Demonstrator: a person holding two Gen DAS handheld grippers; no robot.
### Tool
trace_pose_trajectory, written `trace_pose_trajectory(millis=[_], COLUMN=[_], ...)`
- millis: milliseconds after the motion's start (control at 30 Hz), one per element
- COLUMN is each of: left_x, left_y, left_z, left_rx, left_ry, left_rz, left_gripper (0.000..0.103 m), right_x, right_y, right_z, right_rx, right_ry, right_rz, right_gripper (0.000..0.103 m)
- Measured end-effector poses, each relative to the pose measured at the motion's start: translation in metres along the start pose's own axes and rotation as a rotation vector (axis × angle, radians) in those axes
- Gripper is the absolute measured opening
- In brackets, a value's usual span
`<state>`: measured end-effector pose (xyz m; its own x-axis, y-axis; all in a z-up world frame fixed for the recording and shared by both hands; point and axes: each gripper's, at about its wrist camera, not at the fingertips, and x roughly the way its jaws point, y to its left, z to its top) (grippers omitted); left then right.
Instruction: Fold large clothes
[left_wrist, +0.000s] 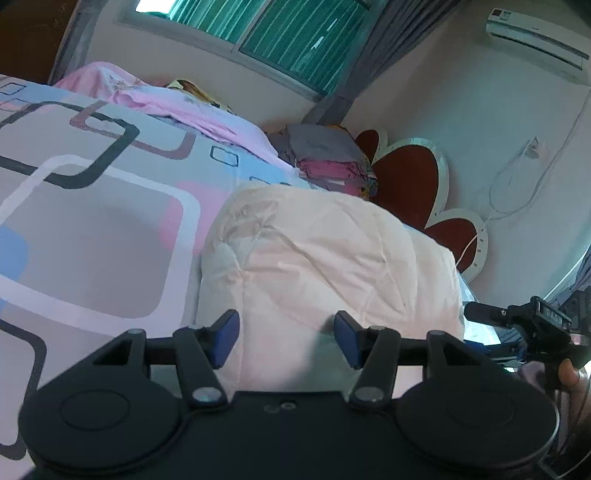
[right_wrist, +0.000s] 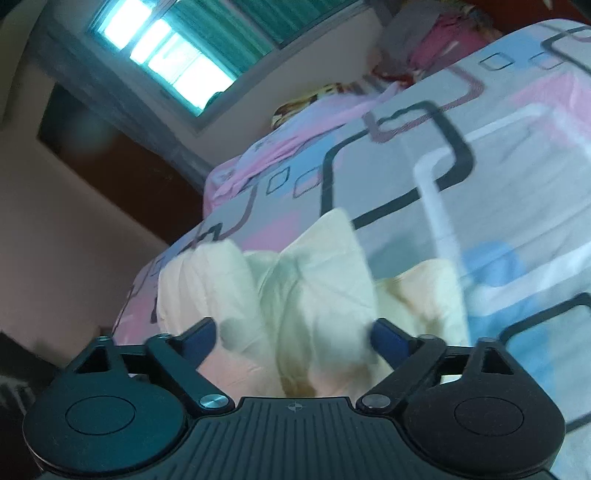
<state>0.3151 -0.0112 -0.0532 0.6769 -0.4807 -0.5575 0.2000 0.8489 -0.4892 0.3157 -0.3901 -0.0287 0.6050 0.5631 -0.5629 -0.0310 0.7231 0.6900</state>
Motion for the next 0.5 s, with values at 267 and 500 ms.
trace_pose_trajectory(millis=[267,500], left_x=[0.009,0.010], left_y=[0.002,0.005], left_z=[0.000,0.001], left_rx=[-0.015,-0.021], left_ry=[0.016,0.022], left_rz=[-0.002,0.000], left_gripper=[0.054,0.054], right_x=[0.012,0.028], right_y=[0.018,0.011], right_z=[0.007,0.002], right_rx=[-0.164,-0.085], right_ry=[-0.019,0.102], right_rz=[-0.113,0.113], right_gripper=[0.094,0.095])
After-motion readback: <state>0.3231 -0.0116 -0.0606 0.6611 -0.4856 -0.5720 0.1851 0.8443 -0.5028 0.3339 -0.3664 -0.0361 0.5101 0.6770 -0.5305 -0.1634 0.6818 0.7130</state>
